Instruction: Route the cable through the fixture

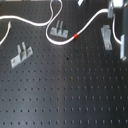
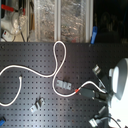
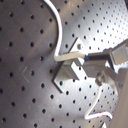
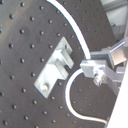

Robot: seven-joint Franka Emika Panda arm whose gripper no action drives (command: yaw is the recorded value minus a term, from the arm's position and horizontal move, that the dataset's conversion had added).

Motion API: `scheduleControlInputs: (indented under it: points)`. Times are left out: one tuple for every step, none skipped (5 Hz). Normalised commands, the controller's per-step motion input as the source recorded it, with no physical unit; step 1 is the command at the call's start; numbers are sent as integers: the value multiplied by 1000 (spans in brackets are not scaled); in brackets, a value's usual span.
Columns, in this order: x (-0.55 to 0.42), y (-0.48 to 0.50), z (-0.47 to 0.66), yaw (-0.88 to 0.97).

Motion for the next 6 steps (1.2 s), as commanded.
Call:
scheduleControlInputs:
  points:
    - [-87, 256, 413, 549]
    - [-51, 43, 0, 291]
    - [-60, 15, 0, 586]
    - [-211, -83, 1, 349]
    - [-263, -120, 2, 346]
    - [-177, 13, 2, 366]
